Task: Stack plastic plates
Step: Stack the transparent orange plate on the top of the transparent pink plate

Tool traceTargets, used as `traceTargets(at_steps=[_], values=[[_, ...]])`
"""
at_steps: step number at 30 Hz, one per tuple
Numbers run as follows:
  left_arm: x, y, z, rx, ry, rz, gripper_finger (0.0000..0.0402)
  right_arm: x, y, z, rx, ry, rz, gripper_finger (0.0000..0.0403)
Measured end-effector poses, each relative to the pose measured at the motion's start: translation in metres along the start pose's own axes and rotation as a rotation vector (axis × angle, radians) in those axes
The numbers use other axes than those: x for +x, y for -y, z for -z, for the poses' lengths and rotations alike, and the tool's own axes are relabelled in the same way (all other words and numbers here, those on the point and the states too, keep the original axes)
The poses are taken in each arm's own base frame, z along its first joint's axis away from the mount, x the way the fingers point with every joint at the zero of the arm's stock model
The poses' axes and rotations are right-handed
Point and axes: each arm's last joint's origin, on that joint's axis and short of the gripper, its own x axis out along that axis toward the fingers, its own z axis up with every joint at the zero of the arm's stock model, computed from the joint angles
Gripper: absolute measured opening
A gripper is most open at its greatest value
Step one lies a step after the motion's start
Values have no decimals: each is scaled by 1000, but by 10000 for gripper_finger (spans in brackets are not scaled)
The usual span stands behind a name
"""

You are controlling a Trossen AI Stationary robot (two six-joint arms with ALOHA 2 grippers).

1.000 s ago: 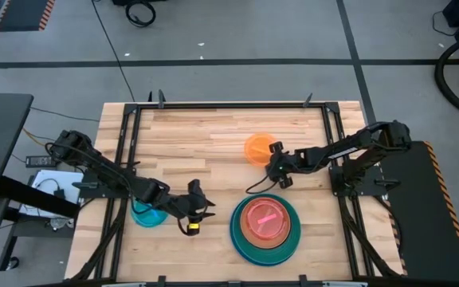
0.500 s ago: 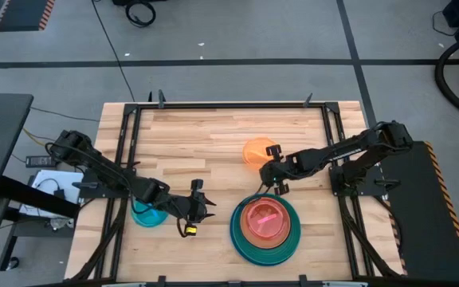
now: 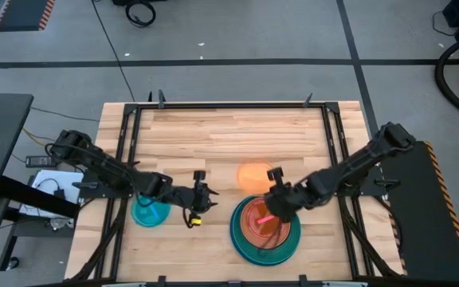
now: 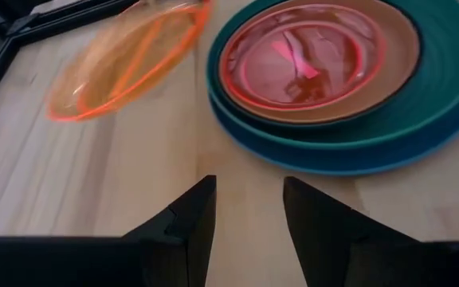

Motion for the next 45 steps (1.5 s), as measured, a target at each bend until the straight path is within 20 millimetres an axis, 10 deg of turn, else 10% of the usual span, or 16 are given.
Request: traceTargets(at_steps=[45], values=[[3, -8, -5, -181, 49, -19, 156, -11, -84, 26, -113, 118, -367, 9]])
